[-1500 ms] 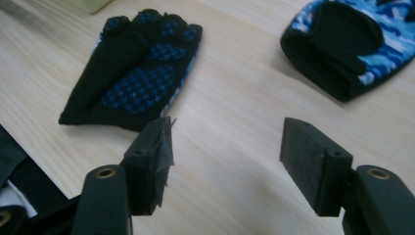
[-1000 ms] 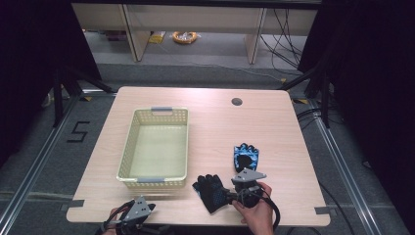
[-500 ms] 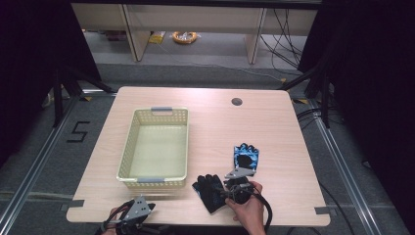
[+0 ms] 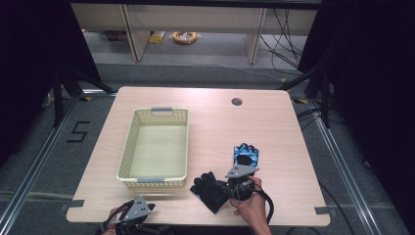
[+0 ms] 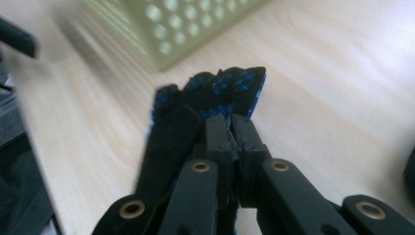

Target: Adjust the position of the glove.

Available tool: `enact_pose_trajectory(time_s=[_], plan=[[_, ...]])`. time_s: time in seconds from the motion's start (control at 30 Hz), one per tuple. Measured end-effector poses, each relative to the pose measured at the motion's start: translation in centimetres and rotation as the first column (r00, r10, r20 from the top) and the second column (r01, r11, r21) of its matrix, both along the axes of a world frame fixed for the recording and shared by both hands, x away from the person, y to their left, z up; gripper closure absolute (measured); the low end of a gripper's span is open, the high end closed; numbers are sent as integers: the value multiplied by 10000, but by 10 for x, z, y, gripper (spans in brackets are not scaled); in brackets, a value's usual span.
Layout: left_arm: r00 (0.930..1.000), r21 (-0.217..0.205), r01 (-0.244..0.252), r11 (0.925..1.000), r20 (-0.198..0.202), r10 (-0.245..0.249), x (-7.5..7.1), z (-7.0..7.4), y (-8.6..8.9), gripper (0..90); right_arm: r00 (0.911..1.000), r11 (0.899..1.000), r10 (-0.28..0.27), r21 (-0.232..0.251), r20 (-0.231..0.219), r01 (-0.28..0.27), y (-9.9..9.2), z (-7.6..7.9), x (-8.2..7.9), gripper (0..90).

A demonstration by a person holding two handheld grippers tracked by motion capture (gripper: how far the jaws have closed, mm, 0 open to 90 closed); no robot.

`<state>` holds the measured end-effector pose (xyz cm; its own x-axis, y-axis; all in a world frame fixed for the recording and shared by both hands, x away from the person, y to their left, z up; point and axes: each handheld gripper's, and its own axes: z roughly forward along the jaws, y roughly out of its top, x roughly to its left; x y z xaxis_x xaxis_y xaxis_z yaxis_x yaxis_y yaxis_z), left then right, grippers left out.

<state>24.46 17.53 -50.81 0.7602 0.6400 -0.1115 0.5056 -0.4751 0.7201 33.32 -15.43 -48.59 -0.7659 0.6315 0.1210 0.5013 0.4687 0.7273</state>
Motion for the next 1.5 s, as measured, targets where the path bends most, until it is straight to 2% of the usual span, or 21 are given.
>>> enact_pose_trajectory(time_s=[0.17,0.2,0.27,0.37,0.47,0.5,0.6,0.77,0.83,0.9,0.97,1.0,1.03,1.07,1.13,1.3,1.33,1.4,1.43,1.47,1.5], plan=[[10000,-75,59,10000,76,-58,0,0,0,166,9940,9954,940,-235,551,-929,-7,23,-4,881],[10000,-52,38,10000,71,-38,0,0,0,166,9872,9900,1384,-367,794,-1359,-9,27,-3,881],[10000,-171,-33,9998,33,33,0,-1,-1,166,9834,9857,1664,-384,731,-1639,-14,33,-2,881],[9999,120,47,9999,88,-49,1,0,1,166,9730,9753,2204,-309,690,-2188,-20,38,0,881],[9999,-32,-152,9999,-32,152,1,-2,0,167,9588,9616,2745,-272,733,-2732,-23,41,4,881],[9998,-12,-171,9999,-48,171,1,-2,-1,167,9596,9616,2743,-228,628,-2734,-24,41,5,881],[9999,21,-158,9999,-61,158,1,-2,0,167,9475,9481,3164,-475,466,-3143,-23,38,13,881],[9998,-80,-193,9998,-62,192,0,-2,0,166,9463,9408,3232,-1096,55,-3206,-20,25,30,879],[9998,-69,-198,9998,-35,198,1,-2,0,166,9353,9247,3536,-1459,-130,-3517,-17,17,38,875],[9998,-126,-175,9998,-42,175,1,-2,0,166,9422,9198,3334,-2077,-336,-3329,-12,9,42,868],[9998,-79,-168,9998,-62,168,1,-2,0,166,9298,8934,3664,-2661,-345,-3619,-8,2,47,858],[9998,-60,-194,9998,-53,194,0,-1,0,167,9372,8980,3456,-2731,-473,-3449,-6,0,47,851],[9998,-225,-198,9995,-100,196,-1,-2,-1,167,9353,8945,3506,-2791,-472,-3493,-5,-2,48,847],[10000,64,-68,10000,0,68,0,-1,0,167,9357,8953,3501,-2778,-441,-3481,-4,-3,49,844],[9999,133,37,9999,117,-38,1,-1,1,167,9311,8900,3627,-2816,-398,-3587,-4,-3,50,835],[9999,-51,1,10000,105,-1,0,-1,-1,167,9455,9136,3236,-2476,-377,-3225,-8,0,48,746],[9999,51,-20,10000,100,20,0,-1,0,167,9515,9249,3067,-2281,-251,-3041,-10,2,47,709],[10000,53,-19,10000,85,19,0,0,0,166,9761,9601,2172,-1793,-54,-2147,-19,12,47,650],[9999,96,41,9999,147,-43,0,0,0,167,9786,9651,2053,-1687,135,-2002,-22,16,47,624],[9999,-82,-136,9999,-6,136,-1,-1,-1,167,9925,9825,1188,-1475,286,-1134,-31,24,48,595],[9999,-119,-121,9999,0,121,-1,-1,-2,167,9983,9912,530,-1229,231,-498,-36,28,48,596]])
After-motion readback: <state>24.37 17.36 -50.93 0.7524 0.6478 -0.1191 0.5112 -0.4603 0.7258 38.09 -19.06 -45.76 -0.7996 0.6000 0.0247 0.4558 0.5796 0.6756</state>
